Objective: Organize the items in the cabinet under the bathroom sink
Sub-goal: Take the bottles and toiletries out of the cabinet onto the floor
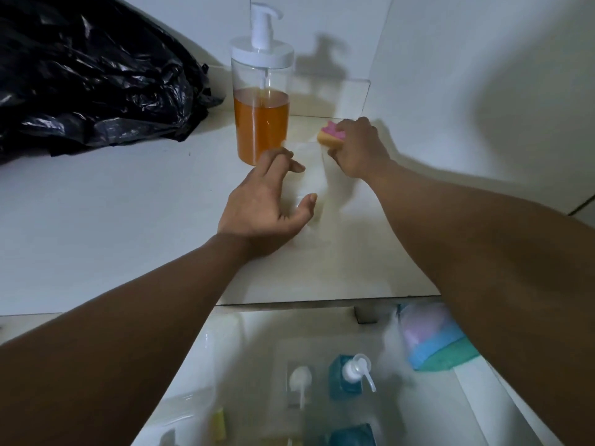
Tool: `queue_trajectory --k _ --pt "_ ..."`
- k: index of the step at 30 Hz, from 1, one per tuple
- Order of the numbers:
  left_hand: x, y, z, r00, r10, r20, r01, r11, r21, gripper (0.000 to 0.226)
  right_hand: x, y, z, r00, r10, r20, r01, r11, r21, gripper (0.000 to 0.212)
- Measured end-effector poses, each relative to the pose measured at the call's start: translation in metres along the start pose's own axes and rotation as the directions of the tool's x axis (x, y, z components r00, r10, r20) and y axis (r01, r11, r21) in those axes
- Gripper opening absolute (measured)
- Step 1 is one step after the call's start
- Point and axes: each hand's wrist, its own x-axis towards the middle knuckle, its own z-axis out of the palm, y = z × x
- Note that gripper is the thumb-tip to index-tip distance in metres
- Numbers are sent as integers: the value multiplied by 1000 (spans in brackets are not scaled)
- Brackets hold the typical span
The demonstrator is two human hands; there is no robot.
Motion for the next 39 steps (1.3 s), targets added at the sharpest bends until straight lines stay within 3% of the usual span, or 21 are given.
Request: queue_trajectory --k 7,18,24,27,33,36,39 --pt "10 -6 4 1000 -3 24 3 1000 -8 52 79 34 37 979 52 196 -46 998 -34 35" --pt "12 -3 0 998 -40 54 40 999 3 55 17 1 -8 991 134 -23 -132 989 70 49" --pt "4 3 -3 994 -44 98 38 997 69 73 -28 14 -45 995 65 -70 -68 997 -39 46" --pt "1 12 -5 985 -112 130 101 991 90 75 -52 11 -56 998 23 -54 -27 998 -63 45" --pt "-7 56 2 903 -373 214 355 928 116 103 -97 3 -52 999 41 32 -41 999 12 44" --pt "-15 79 -1 834 -519 190 524 852 26 98 -115 -6 -53 995 71 72 -72 997 21 43" --pt "-26 88 -13 794 -597 113 603 798 -18 78 -136 -16 -60 991 87 100 -87 996 -3 47"
